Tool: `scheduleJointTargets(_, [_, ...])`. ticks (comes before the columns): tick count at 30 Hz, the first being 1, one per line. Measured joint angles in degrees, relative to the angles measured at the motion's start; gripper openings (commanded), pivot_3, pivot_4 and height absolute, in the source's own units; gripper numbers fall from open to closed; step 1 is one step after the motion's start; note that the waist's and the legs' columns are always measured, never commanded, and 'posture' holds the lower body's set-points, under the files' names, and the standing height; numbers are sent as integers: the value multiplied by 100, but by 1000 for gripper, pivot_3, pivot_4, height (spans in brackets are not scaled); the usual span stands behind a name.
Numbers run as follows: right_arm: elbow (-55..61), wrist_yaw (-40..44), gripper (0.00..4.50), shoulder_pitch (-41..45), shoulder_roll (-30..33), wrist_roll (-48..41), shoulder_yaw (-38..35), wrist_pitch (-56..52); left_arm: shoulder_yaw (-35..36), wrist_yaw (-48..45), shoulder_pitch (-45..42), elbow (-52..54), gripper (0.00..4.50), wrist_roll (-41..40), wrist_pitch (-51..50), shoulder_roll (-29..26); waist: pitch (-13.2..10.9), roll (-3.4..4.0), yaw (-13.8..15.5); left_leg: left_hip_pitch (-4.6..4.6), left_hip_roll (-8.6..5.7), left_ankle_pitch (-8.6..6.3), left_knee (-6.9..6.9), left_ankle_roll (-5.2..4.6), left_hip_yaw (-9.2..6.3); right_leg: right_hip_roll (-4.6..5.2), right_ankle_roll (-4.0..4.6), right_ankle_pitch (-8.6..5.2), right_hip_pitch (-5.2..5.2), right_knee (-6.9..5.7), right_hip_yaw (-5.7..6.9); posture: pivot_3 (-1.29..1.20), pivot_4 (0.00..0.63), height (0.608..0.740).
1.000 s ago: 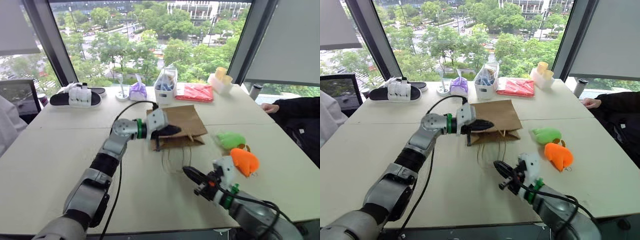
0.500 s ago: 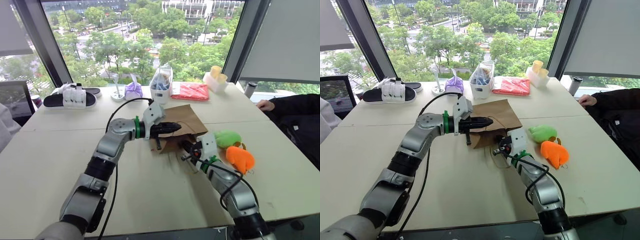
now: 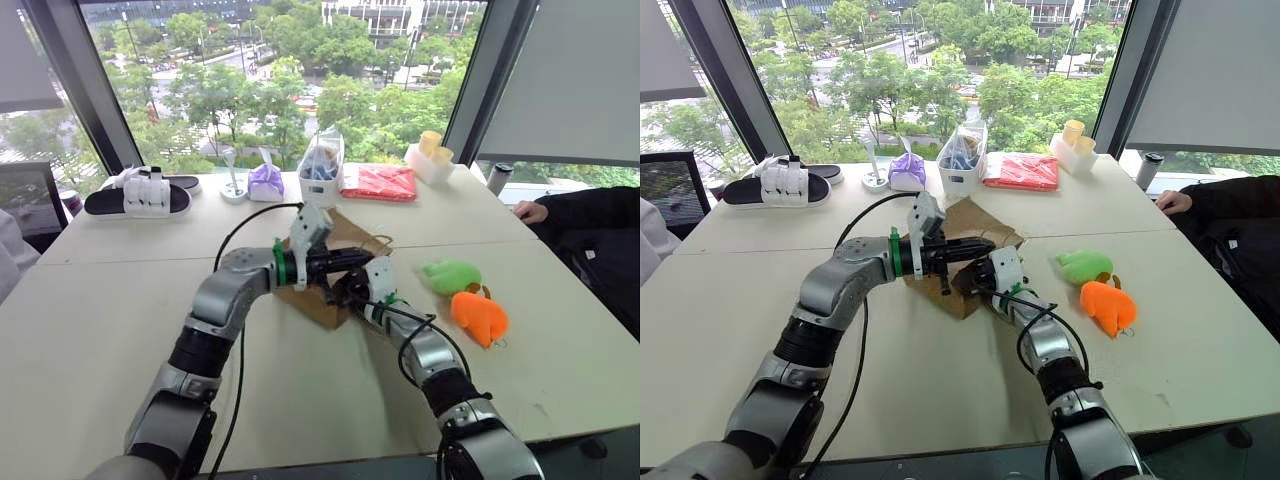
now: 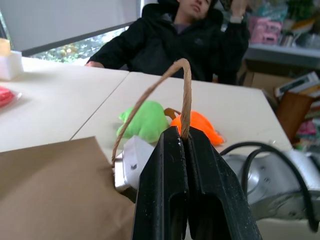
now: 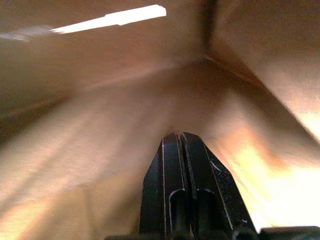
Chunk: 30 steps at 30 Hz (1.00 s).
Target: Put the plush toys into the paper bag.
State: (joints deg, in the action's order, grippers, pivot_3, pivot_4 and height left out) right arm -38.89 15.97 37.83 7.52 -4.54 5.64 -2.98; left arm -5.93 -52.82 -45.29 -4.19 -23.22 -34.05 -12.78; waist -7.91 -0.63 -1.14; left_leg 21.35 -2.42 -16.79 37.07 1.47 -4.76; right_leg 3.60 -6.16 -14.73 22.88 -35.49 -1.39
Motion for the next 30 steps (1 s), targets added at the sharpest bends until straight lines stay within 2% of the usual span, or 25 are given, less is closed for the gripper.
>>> scheduleJointTargets(4, [-436,125,0,122,-52,101,-40,469,237,138,-122,87,56,-357,-360,4,0,0,-18,-1,0,1,-1,2,-1,-1,0,0,0,0,0,0,150,740])
scheduleJointTargets(9, [-508,379,0,55,-90,155,-36,796,388,27,-369,42,56,-504,-386,-252,1,1,-81,-3,0,2,-4,4,-3,-1,0,0,0,-1,0,0,150,740])
scheduleJointTargets(22, [57,481,0,-274,-102,193,-46,585,492,-82,-319,57,56,-749,-303,-294,1,1,-130,-2,0,2,-5,5,-3,1,0,0,1,-10,0,0,150,740])
scheduleJointTargets(25, [579,509,0,-596,-100,71,-145,431,433,-85,-98,115,56,-707,-197,-320,1,2,-120,2,-1,1,-6,5,-4,4,0,0,6,-13,-1,0,150,740])
scheduleJointTargets(30, [2747,835,0,-1547,183,-463,-301,-257,288,-91,75,219,56,-603,-41,-401,1,1,-85,9,-5,1,-4,5,-4,8,0,0,12,-13,-2,0,150,740])
